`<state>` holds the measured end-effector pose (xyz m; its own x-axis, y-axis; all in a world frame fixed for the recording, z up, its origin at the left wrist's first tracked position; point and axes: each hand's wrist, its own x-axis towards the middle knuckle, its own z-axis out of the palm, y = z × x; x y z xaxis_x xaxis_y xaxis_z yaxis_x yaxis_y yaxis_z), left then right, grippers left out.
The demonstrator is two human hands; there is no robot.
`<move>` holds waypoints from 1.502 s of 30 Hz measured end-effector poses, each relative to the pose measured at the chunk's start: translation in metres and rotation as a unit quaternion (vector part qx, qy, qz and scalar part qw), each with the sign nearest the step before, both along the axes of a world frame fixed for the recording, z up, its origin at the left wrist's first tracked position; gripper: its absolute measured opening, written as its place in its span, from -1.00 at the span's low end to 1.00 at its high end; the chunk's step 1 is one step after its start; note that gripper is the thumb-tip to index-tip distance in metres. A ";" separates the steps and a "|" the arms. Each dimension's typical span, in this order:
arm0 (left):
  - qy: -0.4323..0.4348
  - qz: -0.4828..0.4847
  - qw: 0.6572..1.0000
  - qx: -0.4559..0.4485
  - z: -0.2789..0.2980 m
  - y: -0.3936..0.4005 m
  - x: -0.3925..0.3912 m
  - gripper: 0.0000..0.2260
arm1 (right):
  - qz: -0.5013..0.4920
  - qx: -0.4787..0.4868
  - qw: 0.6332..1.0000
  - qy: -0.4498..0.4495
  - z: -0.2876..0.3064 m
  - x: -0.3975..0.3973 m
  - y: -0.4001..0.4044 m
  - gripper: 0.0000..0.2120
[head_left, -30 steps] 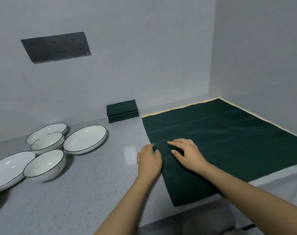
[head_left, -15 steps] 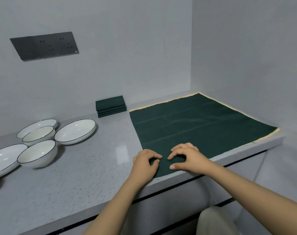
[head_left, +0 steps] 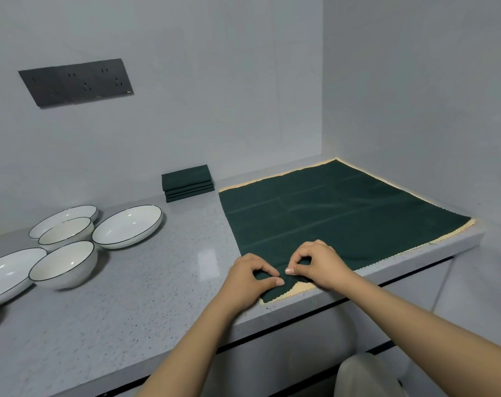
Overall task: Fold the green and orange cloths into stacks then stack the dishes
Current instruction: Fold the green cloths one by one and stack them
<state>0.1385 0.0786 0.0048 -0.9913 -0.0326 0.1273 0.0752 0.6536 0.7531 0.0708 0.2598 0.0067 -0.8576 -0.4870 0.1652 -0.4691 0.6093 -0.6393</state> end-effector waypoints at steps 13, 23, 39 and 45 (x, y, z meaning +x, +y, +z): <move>-0.087 0.026 0.996 0.019 0.018 -0.023 -0.016 -0.75 | 0.029 -0.005 0.999 -0.031 0.020 0.001 0.026 -0.79; -0.023 -0.053 0.998 -0.010 0.031 -0.004 -0.009 -0.83 | -0.004 -0.007 1.000 0.016 0.028 -0.003 0.012 -0.89; -0.117 -0.033 0.987 -0.108 0.056 -0.048 -0.011 -0.75 | 0.024 0.170 0.985 0.015 0.056 -0.012 0.037 -0.73; -0.237 -0.079 0.964 -0.096 0.068 -0.063 -0.004 -0.71 | 0.096 0.206 0.972 -0.060 0.058 -0.012 0.022 -0.78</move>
<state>0.1344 0.0157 0.0723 -0.9302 0.1022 -0.3526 -0.1381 0.7926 0.5939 0.0584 0.2821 0.0651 -0.7451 -0.6441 -0.1730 -0.5375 0.7335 -0.4161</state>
